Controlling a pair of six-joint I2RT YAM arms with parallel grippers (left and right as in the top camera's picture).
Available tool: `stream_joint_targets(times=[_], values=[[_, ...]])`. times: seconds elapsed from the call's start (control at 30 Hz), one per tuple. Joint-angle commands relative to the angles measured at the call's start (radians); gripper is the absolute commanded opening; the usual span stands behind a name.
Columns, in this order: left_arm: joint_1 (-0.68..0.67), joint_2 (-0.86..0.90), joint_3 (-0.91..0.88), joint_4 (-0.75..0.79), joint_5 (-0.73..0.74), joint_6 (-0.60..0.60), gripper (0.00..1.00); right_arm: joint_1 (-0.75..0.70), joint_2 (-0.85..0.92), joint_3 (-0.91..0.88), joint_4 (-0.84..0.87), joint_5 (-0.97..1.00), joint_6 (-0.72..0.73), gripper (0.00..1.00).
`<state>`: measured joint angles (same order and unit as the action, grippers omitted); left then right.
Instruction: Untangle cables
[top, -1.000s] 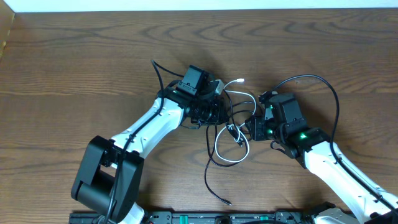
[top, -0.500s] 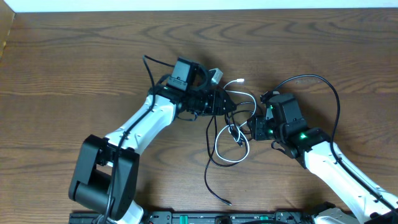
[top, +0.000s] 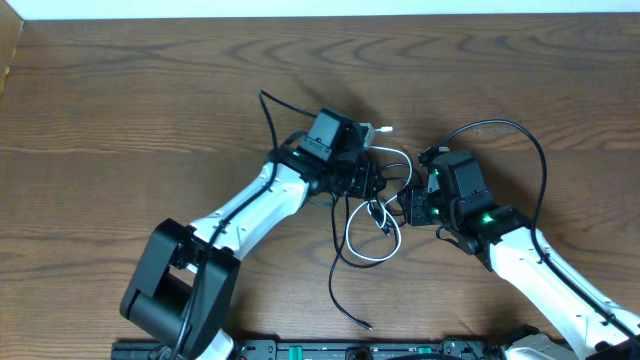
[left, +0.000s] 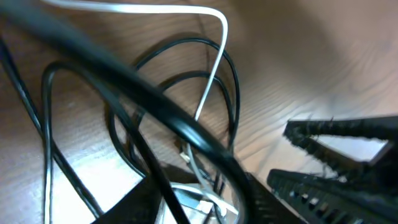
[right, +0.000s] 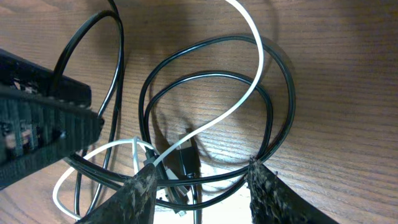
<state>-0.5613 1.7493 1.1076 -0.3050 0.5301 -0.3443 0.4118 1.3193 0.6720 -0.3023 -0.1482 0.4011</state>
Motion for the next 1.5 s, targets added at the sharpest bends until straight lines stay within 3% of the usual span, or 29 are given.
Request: stream_joint_targets(times=[0.0,0.03,0.17,0.33,0.57,0.9,1.0,1.17,1.47], values=[[0.006,0.011,0.01,0.006,-0.052,0.006,0.14,0.002,0.006,-0.002,-0.001,0.006,-0.005,0.45],[0.011,0.005,0.01,0.006,-0.052,0.006,0.08,0.002,0.006,-0.002,-0.001,0.006,-0.005,0.45],[0.047,-0.055,0.01,0.01,-0.004,0.006,0.07,0.002,0.006,-0.002,0.009,-0.026,-0.005,0.46],[0.101,-0.206,0.011,0.027,0.163,-0.01,0.07,0.002,0.006,-0.002,0.107,-0.158,-0.006,0.46],[0.106,-0.331,0.011,0.023,0.19,-0.03,0.07,0.002,0.006,-0.002,0.227,-0.274,-0.006,0.45],[0.107,-0.365,0.011,0.058,0.218,-0.061,0.08,0.002,0.006,-0.002,0.201,-0.36,-0.01,0.39],[0.107,-0.365,0.011,0.058,0.218,-0.061,0.08,0.002,0.006,-0.002,0.18,-0.351,-0.023,0.29],[0.111,-0.365,0.011,0.061,0.219,-0.061,0.07,0.002,0.007,-0.002,0.117,-0.245,-0.021,0.23],[0.154,-0.366,0.011,0.061,0.222,-0.061,0.08,0.002,0.007,-0.002,0.006,-0.288,-0.033,0.21]])
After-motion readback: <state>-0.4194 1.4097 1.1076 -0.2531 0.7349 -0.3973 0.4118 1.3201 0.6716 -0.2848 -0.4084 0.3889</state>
